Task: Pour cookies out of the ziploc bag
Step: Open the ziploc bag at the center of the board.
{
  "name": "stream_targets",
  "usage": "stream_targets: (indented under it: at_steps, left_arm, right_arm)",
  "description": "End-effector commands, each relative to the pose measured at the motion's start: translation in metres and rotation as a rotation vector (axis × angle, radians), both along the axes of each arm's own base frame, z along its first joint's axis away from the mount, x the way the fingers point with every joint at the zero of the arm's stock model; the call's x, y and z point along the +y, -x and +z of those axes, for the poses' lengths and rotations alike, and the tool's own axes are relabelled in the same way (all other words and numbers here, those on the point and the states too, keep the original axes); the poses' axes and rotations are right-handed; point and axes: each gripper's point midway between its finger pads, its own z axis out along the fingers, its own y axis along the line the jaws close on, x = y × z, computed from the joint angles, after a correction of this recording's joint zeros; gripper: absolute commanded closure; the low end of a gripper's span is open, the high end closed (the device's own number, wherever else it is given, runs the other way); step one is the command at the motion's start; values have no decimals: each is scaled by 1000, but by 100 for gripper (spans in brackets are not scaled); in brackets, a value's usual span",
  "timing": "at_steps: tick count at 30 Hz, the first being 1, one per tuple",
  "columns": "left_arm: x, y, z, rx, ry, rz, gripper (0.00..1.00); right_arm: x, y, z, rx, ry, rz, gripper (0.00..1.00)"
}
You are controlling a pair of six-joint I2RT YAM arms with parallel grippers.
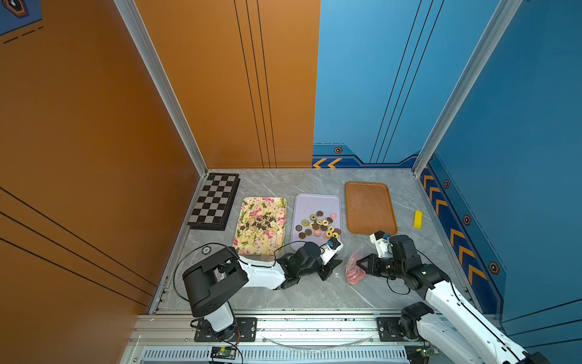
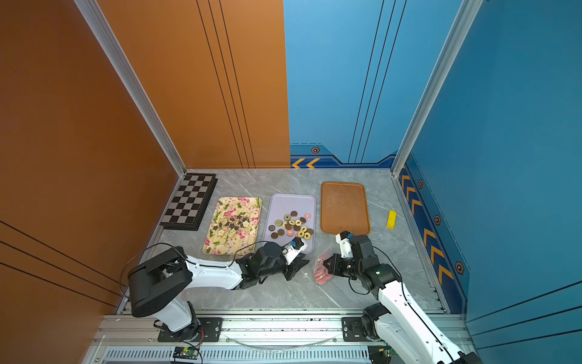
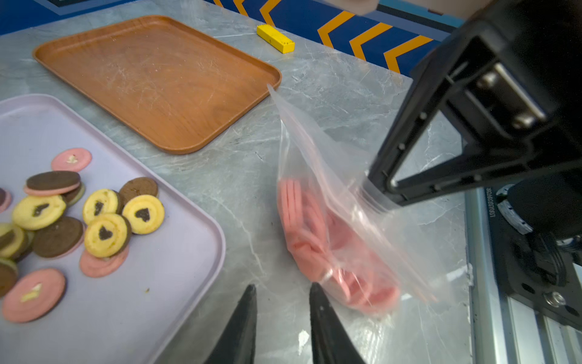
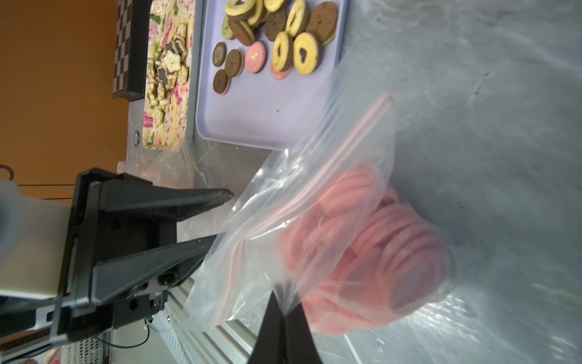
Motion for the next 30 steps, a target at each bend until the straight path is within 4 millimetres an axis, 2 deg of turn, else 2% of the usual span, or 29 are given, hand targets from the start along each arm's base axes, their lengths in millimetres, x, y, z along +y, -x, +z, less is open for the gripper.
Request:
stream_targets:
  at_steps: [1,4,11,17,25,30]
  left_arm:
    - [1,-16,8,-27,3,34,66]
    - [0,-17,2,-17,-15,14,64]
    - [-15,22,12,63,58,-218,54]
    - [-19,36,15,94,80,-276,50]
    - [-27,44,13,100,75,-298,49]
    - [-22,34,9,55,46,-236,53]
  right_arm:
    - [14,3,16,-75,-51,91,100]
    - [20,5,21,-94,-65,120,100]
    - [22,4,11,-82,-28,142,100]
    - [29,-2,19,-106,-23,182,100]
    - [35,-5,24,-118,-16,226,100]
    - [42,3,29,-125,-29,266,100]
